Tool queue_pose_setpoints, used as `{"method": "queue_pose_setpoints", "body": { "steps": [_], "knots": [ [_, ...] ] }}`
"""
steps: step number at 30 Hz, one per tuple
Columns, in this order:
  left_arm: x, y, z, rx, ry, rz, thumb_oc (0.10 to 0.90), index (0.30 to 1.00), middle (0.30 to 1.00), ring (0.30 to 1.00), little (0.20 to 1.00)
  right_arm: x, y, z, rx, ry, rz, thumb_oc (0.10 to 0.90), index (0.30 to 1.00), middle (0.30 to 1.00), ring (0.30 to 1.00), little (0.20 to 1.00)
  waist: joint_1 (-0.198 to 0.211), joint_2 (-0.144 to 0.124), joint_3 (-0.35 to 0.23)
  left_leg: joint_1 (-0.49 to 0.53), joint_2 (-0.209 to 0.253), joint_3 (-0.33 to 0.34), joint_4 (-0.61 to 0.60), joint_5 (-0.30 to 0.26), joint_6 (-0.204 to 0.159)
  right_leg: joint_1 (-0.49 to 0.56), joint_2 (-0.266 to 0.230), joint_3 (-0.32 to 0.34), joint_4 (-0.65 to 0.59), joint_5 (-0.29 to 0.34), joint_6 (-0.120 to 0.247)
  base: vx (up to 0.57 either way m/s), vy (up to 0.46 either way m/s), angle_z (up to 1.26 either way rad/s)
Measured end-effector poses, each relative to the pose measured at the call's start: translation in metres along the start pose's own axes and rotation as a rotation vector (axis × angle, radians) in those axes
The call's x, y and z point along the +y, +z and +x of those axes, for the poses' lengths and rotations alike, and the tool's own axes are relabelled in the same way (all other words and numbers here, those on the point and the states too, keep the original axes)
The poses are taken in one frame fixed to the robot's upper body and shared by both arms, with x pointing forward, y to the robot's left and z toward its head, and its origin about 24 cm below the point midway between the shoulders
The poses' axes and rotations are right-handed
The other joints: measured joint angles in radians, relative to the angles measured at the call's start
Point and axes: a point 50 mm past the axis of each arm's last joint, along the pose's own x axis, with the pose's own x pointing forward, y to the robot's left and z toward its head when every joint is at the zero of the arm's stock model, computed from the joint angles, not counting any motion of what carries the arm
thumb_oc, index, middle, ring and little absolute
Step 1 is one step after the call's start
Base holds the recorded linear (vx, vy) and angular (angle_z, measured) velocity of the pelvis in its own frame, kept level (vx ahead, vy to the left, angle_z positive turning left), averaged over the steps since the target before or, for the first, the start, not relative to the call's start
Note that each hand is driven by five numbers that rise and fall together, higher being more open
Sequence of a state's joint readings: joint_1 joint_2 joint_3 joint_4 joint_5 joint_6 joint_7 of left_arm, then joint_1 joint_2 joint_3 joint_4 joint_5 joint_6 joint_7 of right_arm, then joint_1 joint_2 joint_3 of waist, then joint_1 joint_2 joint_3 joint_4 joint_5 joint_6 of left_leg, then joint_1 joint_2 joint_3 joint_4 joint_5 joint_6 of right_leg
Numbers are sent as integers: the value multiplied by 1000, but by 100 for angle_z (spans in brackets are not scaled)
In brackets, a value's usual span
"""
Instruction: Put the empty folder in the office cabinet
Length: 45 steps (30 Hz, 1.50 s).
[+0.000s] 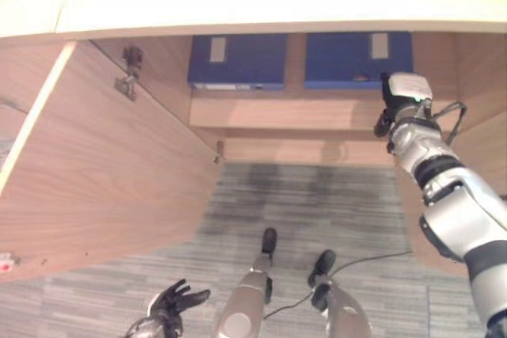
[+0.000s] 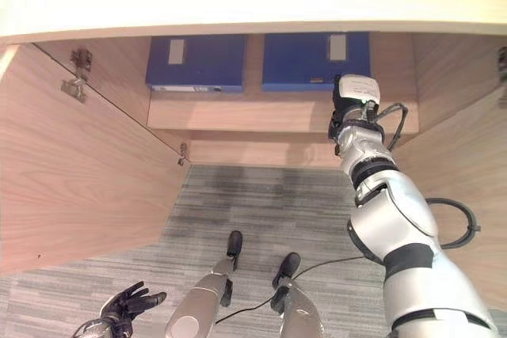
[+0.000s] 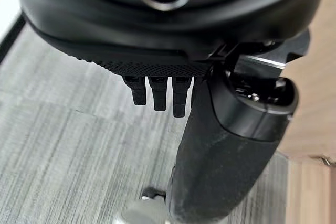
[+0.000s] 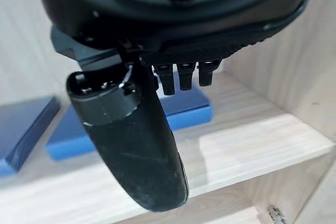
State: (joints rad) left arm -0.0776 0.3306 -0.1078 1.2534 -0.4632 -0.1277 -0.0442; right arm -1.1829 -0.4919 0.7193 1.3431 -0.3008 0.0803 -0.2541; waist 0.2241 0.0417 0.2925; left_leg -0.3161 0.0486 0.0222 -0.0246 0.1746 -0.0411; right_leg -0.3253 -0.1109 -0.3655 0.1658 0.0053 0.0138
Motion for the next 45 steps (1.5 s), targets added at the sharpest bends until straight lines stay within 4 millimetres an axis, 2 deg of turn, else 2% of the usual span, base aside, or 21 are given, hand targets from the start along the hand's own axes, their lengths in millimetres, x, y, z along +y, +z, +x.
{"method": "queue_pose_setpoints", "body": {
  "steps": [3,4,5,8,10,11,15,16,18,19,20,22,24,28,29,33,34,35,38,40,45],
  "knots": [
    [1,-10,-2,34,8,2,800,900,900,900,900,35,-3,-10,8,85,32,800,900,900,900,900,-8,-6,-18,52,8,2,-4,-6,-6,67,17,2,-45,12,0,47,-76,-8],
    [4,-19,-4,72,24,3,800,900,900,900,900,66,-1,-22,8,168,45,800,900,900,900,900,-13,-16,-45,83,15,9,-9,-14,-10,101,28,6,-74,16,0,33,-50,-14],
    [7,-25,-5,94,41,8,800,900,900,900,900,83,3,-30,-2,215,69,800,900,900,900,900,-14,-25,-56,101,20,21,-10,-20,-12,120,34,15,-88,20,-4,67,-48,-28],
    [12,-43,-11,156,64,25,800,900,900,900,900,124,17,-52,-38,350,126,800,900,900,900,900,-26,-47,-99,130,33,53,-11,-35,-18,144,51,45,-108,27,-8,68,-38,-35],
    [9,-53,-13,197,75,14,800,900,900,900,900,148,15,-69,-6,414,259,800,900,900,900,900,-27,-58,-116,170,41,83,-23,-36,-18,175,66,73,-135,44,-6,117,-22,-44],
    [9,-61,-16,231,75,39,800,900,900,900,900,164,12,-82,18,468,309,800,900,900,900,900,-42,-66,-135,195,43,92,-28,-44,-22,199,71,84,-159,51,-10,94,11,-31],
    [9,-78,-22,310,77,127,800,900,900,900,900,206,-14,-124,160,580,507,800,900,900,900,900,-83,-95,-204,239,48,124,-38,-60,-19,245,80,110,-194,60,-5,61,22,-26],
    [6,-75,-20,296,77,131,800,900,900,900,900,214,-19,-133,189,602,521,800,900,900,900,900,-97,-100,-213,249,47,128,-39,-64,-19,251,81,116,-201,62,-3,47,26,-9],
    [4,-76,-20,290,87,187,800,900,900,900,900,242,-46,-175,336,668,597,800,900,900,900,900,-124,-110,-254,275,46,141,-53,-74,-16,273,82,128,-219,65,0,61,42,-19],
    [1,-67,-17,260,84,190,800,900,900,900,900,247,-51,-182,367,682,605,800,900,900,900,900,-138,-108,-256,280,45,149,-53,-77,-16,274,82,136,-222,66,1,57,59,-15],
    [-3,-61,-14,239,80,212,800,900,900,900,900,255,-63,-199,439,693,655,800,900,900,900,900,-149,-103,-262,289,40,149,-55,-77,-12,288,81,137,-231,75,1,27,52,-9],
    [-6,-60,-14,224,73,234,800,900,900,900,900,264,-75,-218,520,718,686,800,900,900,900,900,-156,-95,-268,303,37,153,-55,-79,-10,307,79,138,-242,77,1,22,58,-5],
    [-17,-47,-9,178,45,264,800,900,900,900,900,273,-89,-242,637,730,738,800,900,900,900,900,-175,-83,-278,311,33,167,-55,-82,-6,312,77,153,-251,86,5,22,66,-16],
    [-34,-41,-6,152,-2,287,800,900,900,900,900,284,-106,-277,781,745,785,800,900,900,900,900,-202,-71,-287,332,31,186,-55,-94,-2,318,76,174,-251,87,7,11,85,-15],
    [-38,-42,-6,151,-17,291,800,900,900,900,900,285,-110,-284,814,742,802,800,900,900,900,900,-203,-68,-290,337,31,194,-55,-96,-1,318,76,183,-251,88,8,-5,61,-24],
    [-47,-55,-10,182,-47,289,800,900,900,900,900,289,-133,-323,969,749,819,800,900,900,900,900,-252,-64,-297,352,22,234,-55,-112,1,304,74,230,-244,93,14,3,118,-36],
    [-44,-59,-12,198,-44,290,800,900,900,900,900,288,-141,-331,1020,711,868,800,900,900,900,900,-265,-57,-302,360,20,260,-55,-117,10,295,74,260,-234,94,17,-11,137,-87],
    [-37,-71,-16,245,-39,304,800,900,900,900,900,284,-154,-337,1089,655,899,800,900,900,900,900,-302,-55,-311,377,17,318,-56,-134,19,281,71,302,-228,99,27,-14,104,-97],
    [-35,-77,-18,274,-53,318,800,900,900,900,900,277,-177,-356,1228,584,919,800,900,900,900,900,-336,-57,-316,394,10,382,-57,-147,13,266,66,351,-223,102,31,11,57,-70],
    [-33,-75,-17,270,-51,301,800,900,900,900,900,273,-188,-365,1289,536,937,800,900,900,900,900,-348,-69,-313,406,8,429,-61,-159,22,261,49,329,-234,109,42,4,45,-69],
    [-29,-77,-18,278,-32,257,800,900,900,900,900,258,-212,-358,1359,371,993,800,900,900,900,900,-390,-84,-316,415,-1,477,-62,-171,24,244,42,354,-229,118,55,-1,15,-37]
  ]
}}
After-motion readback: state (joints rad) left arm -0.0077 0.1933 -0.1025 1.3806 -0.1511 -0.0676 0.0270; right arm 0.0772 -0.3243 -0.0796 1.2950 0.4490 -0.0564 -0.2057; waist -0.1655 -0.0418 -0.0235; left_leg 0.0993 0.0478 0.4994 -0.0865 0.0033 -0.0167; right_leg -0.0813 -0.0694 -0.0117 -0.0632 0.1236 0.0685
